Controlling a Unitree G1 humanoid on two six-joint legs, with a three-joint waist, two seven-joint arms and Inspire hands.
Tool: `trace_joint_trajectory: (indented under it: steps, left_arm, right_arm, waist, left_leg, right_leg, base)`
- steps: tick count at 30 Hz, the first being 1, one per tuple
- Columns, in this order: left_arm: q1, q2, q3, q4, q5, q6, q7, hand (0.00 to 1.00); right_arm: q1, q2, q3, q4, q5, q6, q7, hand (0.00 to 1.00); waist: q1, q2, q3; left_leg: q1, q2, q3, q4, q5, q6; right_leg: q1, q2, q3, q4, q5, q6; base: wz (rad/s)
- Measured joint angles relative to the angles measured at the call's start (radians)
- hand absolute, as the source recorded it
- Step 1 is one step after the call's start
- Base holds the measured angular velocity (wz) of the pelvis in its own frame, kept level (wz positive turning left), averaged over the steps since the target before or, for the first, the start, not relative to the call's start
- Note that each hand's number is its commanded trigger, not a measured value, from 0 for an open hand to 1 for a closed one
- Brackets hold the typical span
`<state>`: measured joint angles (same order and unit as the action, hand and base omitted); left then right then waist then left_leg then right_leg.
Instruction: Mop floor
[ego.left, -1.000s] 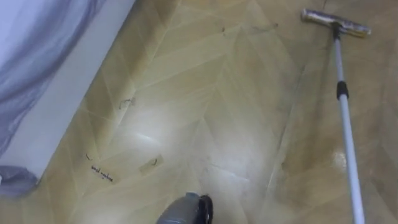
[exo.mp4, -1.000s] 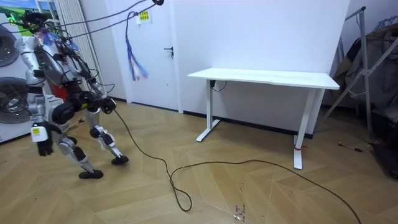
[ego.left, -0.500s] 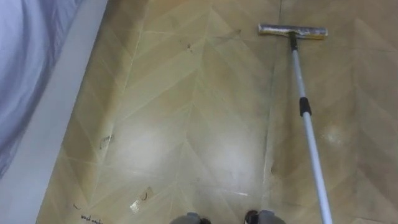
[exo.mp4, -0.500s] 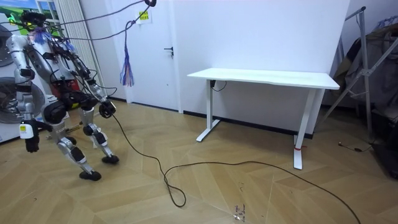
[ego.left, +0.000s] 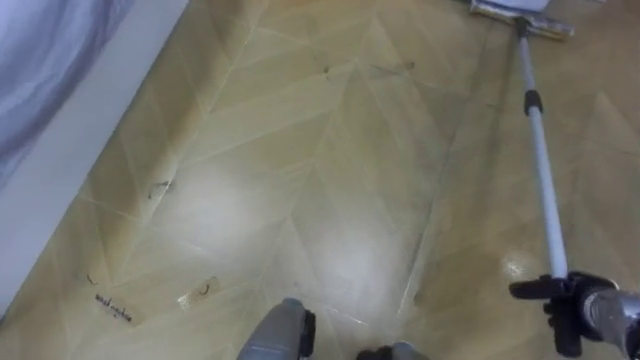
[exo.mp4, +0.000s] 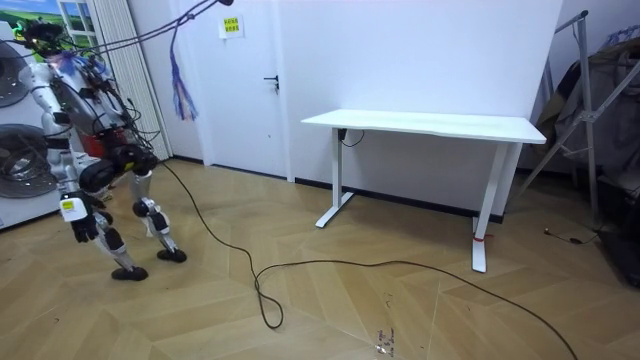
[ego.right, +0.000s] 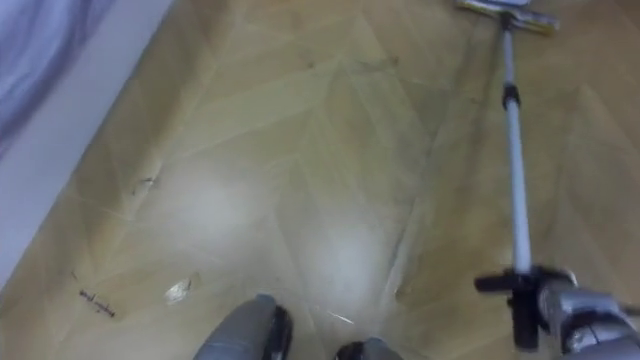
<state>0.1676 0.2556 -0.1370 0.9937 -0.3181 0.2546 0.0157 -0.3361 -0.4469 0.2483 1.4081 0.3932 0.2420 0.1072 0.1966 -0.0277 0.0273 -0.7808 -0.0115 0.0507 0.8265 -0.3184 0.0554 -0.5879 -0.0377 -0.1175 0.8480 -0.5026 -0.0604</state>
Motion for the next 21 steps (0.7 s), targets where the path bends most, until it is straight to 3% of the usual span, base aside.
trace_joint_trajectory:
  steps: [2, 3, 5, 7, 9, 10, 11, 13, 17, 19, 21]
  left_arm:
    - [-0.028, -0.029, 0.006, 0.049, 0.036, 0.001, -0.009, 0.0]
    - [-0.037, -0.036, 0.008, 0.058, 0.04, 0.001, -0.007, 0.0]
    - [-0.069, -0.058, 0.015, 0.095, 0.04, -0.011, -0.004, 0.0]
    - [-0.077, -0.059, 0.018, 0.097, 0.036, -0.028, 0.003, 0.0]
    - [-0.087, -0.07, 0.024, 0.099, 0.033, -0.032, 0.02, 0.0]
    - [-0.088, -0.082, 0.028, 0.105, 0.024, -0.036, 0.03, 0.0]
    - [-0.088, -0.093, 0.035, 0.107, 0.022, -0.036, 0.04, 0.0]
    - [-0.087, -0.104, 0.053, 0.108, 0.022, -0.037, 0.048, 0.0]
    - [-0.08, -0.11, 0.088, 0.109, -0.007, -0.046, 0.064, 0.0]
    - [-0.072, -0.11, 0.088, 0.105, -0.022, -0.049, 0.069, 0.0]
    - [-0.044, -0.107, 0.099, 0.083, -0.032, -0.054, 0.077, 0.0]
  right_arm:
    - [0.091, 0.016, 0.007, 0.043, -0.009, -0.024, 0.001, 1.0]
    - [0.11, 0.019, 0.012, 0.052, -0.017, -0.024, -0.001, 1.0]
    - [0.191, 0.037, 0.022, 0.057, -0.098, -0.024, -0.04, 1.0]
    - [0.22, 0.07, 0.031, 0.056, -0.137, -0.024, -0.076, 1.0]
    - [0.234, 0.108, 0.038, 0.056, -0.159, -0.024, -0.099, 1.0]
    - [0.244, 0.13, 0.044, 0.056, -0.166, -0.024, -0.107, 1.0]
    - [0.244, 0.149, 0.044, 0.056, -0.174, -0.024, -0.108, 1.0]
    - [0.239, 0.175, 0.041, 0.055, -0.19, -0.024, -0.11, 1.0]
    - [0.256, 0.197, 0.034, 0.048, -0.155, -0.024, -0.095, 1.0]
    - [0.277, 0.203, 0.026, 0.042, -0.147, -0.022, -0.079, 1.0]
    - [0.298, 0.217, 0.007, 0.025, -0.141, -0.021, -0.063, 1.0]
  waist:
    - [0.001, 0.028, 0.0009]
    - [0.0, 0.034, 0.0001]
    - [-0.035, 0.065, -0.0158]
    - [-0.053, 0.074, -0.0217]
    - [-0.068, 0.084, -0.0184]
    - [-0.075, 0.081, -0.0152]
    - [-0.082, 0.085, -0.0184]
    - [-0.082, 0.079, -0.0173]
    - [-0.103, 0.056, -0.0172]
    - [-0.121, 0.04, -0.0133]
    - [-0.117, 0.025, -0.0203]
  left_leg:
    - [0.067, -0.005, 0.038, -0.004, -0.028, 0.035]
    - [0.082, -0.007, 0.048, -0.004, -0.037, 0.04]
    - [0.127, -0.02, 0.07, -0.005, -0.065, 0.059]
    - [0.162, -0.02, 0.086, -0.021, -0.08, 0.064]
    - [0.218, -0.021, 0.087, -0.068, -0.079, 0.063]
    - [0.266, -0.021, 0.085, -0.111, -0.072, 0.061]
    - [0.306, -0.021, 0.083, -0.159, -0.058, 0.061]
    - [0.362, -0.026, 0.08, -0.237, -0.03, 0.057]
    - [0.46, -0.058, 0.019, -0.372, 0.036, 0.041]
    - [0.519, -0.071, 0.002, -0.44, 0.068, 0.036]
    - [0.563, -0.071, 0.001, -0.488, 0.082, 0.029]
  right_leg:
    - [0.04, -0.014, 0.026, 0.021, 0.002, 0.022]
    - [0.042, -0.021, 0.032, 0.044, 0.008, 0.034]
    - [0.051, -0.049, 0.03, 0.11, 0.032, 0.071]
    - [0.055, -0.054, 0.031, 0.127, 0.052, 0.083]
    - [0.086, -0.062, 0.013, 0.105, 0.089, 0.086]
    - [0.12, -0.056, 0.009, 0.057, 0.101, 0.089]
    - [0.169, -0.046, 0.011, -0.022, 0.102, 0.087]
    - [0.254, -0.038, 0.003, -0.173, 0.108, 0.084]
    - [0.432, -0.037, -0.102, -0.44, 0.151, 0.077]
    - [0.502, -0.034, -0.131, -0.528, 0.18, 0.073]
    - [0.551, -0.028, -0.137, -0.589, 0.2, 0.071]
  base:
    - [-0.05]
    - [-0.23]
    - [-0.17]
    - [-0.4]
    - [-0.58]
    - [-0.55]
    - [-0.57]
    - [-0.52]
    - [0.04]
    - [0.47]
    - [0.16]
